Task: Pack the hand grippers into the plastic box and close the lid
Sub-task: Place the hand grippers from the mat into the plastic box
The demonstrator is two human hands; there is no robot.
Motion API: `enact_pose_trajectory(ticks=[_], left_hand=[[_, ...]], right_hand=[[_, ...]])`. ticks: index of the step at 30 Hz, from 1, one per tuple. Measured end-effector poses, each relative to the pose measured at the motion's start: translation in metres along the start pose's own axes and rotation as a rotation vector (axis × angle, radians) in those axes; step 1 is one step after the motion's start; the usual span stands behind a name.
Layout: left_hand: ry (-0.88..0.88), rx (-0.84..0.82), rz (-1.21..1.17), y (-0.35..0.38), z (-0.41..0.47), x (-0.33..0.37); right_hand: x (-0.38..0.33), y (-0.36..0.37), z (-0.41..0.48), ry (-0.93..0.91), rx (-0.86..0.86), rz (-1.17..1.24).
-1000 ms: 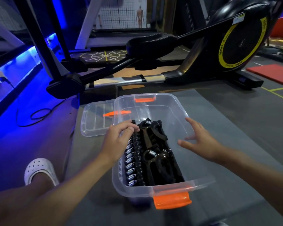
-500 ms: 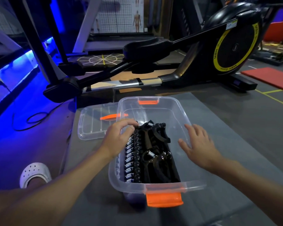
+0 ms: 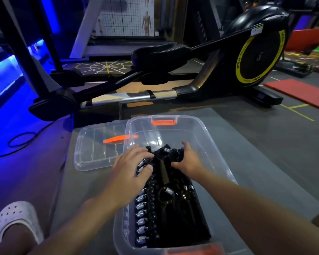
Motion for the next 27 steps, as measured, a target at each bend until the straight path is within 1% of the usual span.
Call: enact_pose_trajectory(ticks=[3,8,12,15,18,22,25,27], left_hand=[[0.002,-0.012,0.011,0.001,0.000,0.001],[-0.006,-0.006,0.006,-0.001,0.000,0.004],[-0.003,-0.001,-0.006,-0.002,-0.001,0.004],[-0.002,0.002,-0.007,-0.003,-0.002,0.005],[-0.006,0.004,-0.004,-0.004,-0.002,0.006],[-0.023,0.012,-0.005,-0.005,-0.001,0.008],[-0.072,0.062,0.017,-0.005,-0.001,0.004],[-0.101,0.086,0.053,-0.006,-0.001,0.004]], right_hand=[[-0.002,0.015,0.003,-0.024,-0.013,0.033],[-0.007,0.021,0.000,-0.069,0.064,0.139],[-0.012,0.029,-0.004,-0.086,0.060,0.196],[-0.011,0.034,-0.003,-0.047,0.028,0.140],[-0.012,0.032,-0.005,-0.046,0.024,0.089],[-0.019,0.014,-0.020,-0.114,0.020,0.066],[-0.034,-0.018,-0.037,-0.222,0.088,0.036],[-0.043,-0.047,-0.052,-0.289,0.207,-0.110]])
Point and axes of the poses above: each hand's wrist, its own z-axis towards the middle knuckle, its own y-axis out of the palm, x = y × z, the point moved 6 cm from there along z, towards the middle knuckle, and after that the axes turned 15 degrees about y, right-handed, at the moved point
